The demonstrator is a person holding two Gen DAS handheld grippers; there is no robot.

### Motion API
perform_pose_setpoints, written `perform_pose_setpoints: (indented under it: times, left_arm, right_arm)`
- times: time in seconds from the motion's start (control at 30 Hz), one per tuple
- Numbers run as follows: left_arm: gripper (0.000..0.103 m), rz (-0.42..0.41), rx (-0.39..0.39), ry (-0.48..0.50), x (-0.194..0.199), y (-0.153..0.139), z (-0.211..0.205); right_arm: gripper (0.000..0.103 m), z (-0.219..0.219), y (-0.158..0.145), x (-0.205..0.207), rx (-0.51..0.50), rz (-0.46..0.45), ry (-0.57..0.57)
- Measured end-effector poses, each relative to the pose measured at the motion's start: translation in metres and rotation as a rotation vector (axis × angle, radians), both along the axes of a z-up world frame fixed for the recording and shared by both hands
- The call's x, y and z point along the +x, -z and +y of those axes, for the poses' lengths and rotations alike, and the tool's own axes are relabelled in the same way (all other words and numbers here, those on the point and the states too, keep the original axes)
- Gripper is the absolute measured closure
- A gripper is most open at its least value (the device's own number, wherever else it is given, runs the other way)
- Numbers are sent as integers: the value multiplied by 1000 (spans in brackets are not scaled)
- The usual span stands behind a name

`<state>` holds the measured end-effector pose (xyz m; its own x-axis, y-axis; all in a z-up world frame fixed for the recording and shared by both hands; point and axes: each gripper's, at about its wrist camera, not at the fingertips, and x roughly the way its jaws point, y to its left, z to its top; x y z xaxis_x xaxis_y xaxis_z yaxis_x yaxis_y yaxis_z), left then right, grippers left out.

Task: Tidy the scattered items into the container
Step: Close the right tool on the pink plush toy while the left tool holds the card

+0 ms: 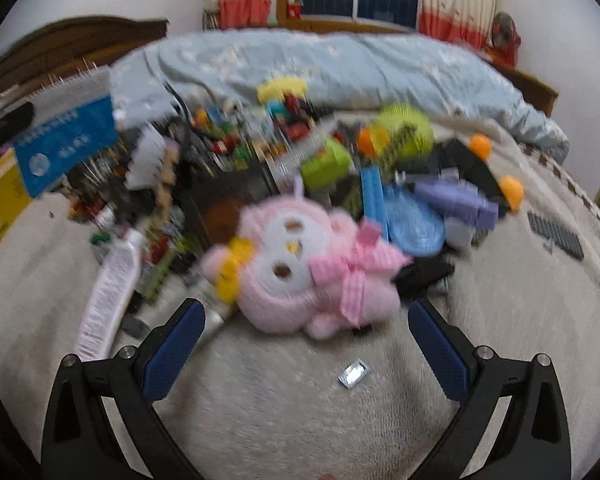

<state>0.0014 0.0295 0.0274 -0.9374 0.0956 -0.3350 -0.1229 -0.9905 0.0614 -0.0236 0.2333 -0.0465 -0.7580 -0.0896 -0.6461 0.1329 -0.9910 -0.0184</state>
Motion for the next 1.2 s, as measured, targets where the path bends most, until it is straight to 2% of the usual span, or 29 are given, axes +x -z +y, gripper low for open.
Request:
perform_pose_setpoints:
  times: [0.07,0.1,0.17,0.27,0.4,0.53,0.63,0.77,0.97,1.07,1.17,1.2]
  left_arm:
    - [100,-34,16,-1,-4,0,-6]
    - [100,-76,31,3,-8,2,-9]
    - [100,-110,58,24,-12,5,-13]
    - [100,-106,30,8,-14,9,-11]
    - [100,-102,33,25,-12,10,-10]
    - [100,-89,25,32,-11,7,-8]
    - [100,-107,10,-3,-13,8,-9]
    - [100,-135,41,-25,-19,11,-18]
    - [100,-146,130,42,-16,6,-33]
    - [100,-78,168,117,-2,-6,-39]
    - [100,50,109,169,26,-21,-33]
    - [100,88,85,175,36,-25,-31]
  right_arm:
    - [0,-1,-6,2,-10,30,-13]
    - [0,-3,-8,3,-21,35,-19]
    - [0,0,-9,2,-59,27,-27]
    - [0,-2,-7,4,-79,8,-45]
    - [11,-5,1,-1,-96,-25,-52]
    - [15,-4,8,-6,-88,-51,-36]
    - [17,-2,9,-7,-93,-52,-29]
    - [18,-2,10,-9,-81,-49,-30]
    - [17,-6,9,-19,-12,-15,-8]
    - [13,-6,11,-26,7,-17,9]
    - [15,-7,12,-28,14,-19,3]
    - [20,-7,11,-27,10,-17,0]
